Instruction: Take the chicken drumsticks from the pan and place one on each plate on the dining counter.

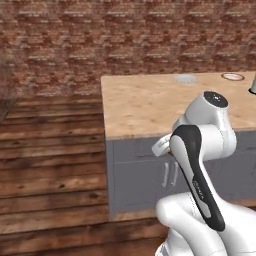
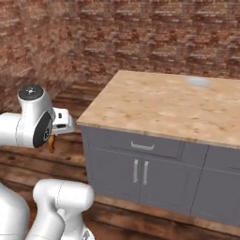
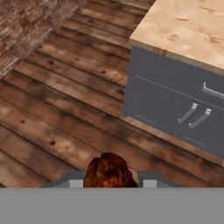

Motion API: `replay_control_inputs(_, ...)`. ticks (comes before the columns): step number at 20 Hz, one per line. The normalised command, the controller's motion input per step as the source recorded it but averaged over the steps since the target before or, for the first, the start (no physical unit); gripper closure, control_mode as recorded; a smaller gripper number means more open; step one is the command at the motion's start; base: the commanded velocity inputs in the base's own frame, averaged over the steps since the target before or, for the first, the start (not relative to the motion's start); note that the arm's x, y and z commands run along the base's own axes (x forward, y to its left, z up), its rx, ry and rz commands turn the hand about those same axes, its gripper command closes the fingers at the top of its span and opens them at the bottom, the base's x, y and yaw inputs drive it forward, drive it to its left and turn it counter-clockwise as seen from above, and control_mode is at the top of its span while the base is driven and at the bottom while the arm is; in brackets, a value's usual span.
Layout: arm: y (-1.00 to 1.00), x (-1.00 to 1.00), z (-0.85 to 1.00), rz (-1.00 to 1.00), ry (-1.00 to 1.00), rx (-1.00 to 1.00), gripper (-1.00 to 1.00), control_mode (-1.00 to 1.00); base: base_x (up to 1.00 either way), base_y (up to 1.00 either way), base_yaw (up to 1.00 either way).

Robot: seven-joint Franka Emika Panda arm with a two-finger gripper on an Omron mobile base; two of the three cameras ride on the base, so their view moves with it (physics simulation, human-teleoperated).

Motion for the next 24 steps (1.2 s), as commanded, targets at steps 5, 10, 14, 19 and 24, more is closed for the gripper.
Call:
replay_control_inputs(5, 0.00, 0.00, 0.00, 0.00, 0.00, 0.00, 1.00, 1.00, 0.68, 0.86, -0.26)
replay_control_inputs(10, 0.00, 0.00, 0.00, 0.00, 0.00, 0.00, 1.00, 1.00, 0.73, 0.84, -0.27)
replay_control_inputs(14, 0.00, 0.00, 0.00, 0.00, 0.00, 0.00, 1.00, 1.00, 0.73, 0.82, -0.28)
replay_control_inputs(19, 0.00, 0.00, 0.00, 0.00, 0.00, 0.00, 1.00, 1.00, 0.66, 0.85, -0.29)
replay_control_inputs(24, 0.00, 0.00, 0.00, 0.00, 0.00, 0.00, 1.00, 1.00, 0.49, 0.92, -0.30)
